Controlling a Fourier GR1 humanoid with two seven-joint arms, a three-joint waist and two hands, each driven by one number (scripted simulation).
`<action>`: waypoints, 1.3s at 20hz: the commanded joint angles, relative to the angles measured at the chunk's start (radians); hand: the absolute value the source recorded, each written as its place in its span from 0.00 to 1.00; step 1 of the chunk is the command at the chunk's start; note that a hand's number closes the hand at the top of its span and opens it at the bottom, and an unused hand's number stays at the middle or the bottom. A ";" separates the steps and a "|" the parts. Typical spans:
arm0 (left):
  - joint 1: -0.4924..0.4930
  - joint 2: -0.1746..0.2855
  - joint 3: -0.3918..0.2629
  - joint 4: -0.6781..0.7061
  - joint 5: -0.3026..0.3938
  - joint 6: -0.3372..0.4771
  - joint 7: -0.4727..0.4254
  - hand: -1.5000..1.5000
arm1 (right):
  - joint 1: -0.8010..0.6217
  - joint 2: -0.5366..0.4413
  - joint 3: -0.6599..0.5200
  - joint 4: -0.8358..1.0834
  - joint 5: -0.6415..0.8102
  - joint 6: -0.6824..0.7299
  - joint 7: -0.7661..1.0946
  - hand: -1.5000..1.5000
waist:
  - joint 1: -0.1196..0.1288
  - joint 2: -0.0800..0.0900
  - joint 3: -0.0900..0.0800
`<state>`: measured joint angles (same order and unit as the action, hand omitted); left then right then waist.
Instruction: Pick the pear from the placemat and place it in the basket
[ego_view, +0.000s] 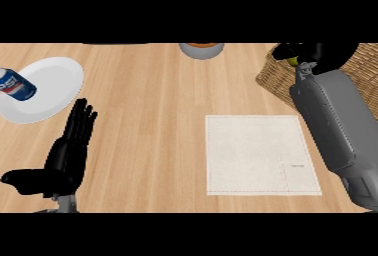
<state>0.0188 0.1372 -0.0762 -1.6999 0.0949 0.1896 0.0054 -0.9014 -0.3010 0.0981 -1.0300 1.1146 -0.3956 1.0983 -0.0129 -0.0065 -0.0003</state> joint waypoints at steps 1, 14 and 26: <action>0.001 -0.019 -0.031 -0.022 -0.020 0.005 0.031 0.50 | 0.086 -0.028 -0.023 -0.116 0.005 0.097 0.077 1.00 | 0.004 0.002 0.000; -0.040 -0.027 0.024 0.041 -0.001 -0.037 -0.010 0.50 | 0.220 -0.062 -0.150 -0.043 -0.064 0.065 -0.139 1.00 | 0.020 0.008 0.000; -0.051 -0.039 0.020 0.028 -0.048 -0.033 0.041 0.50 | 0.350 -0.055 -0.241 -0.071 -0.097 -0.017 -0.227 1.00 | 0.016 0.007 0.000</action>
<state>-0.0168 0.1012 -0.0494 -1.6708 0.0685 0.1505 0.0132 -0.5757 -0.3538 -0.1129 -1.1294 1.0284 -0.3913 0.8883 0.0045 -0.0050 -0.0054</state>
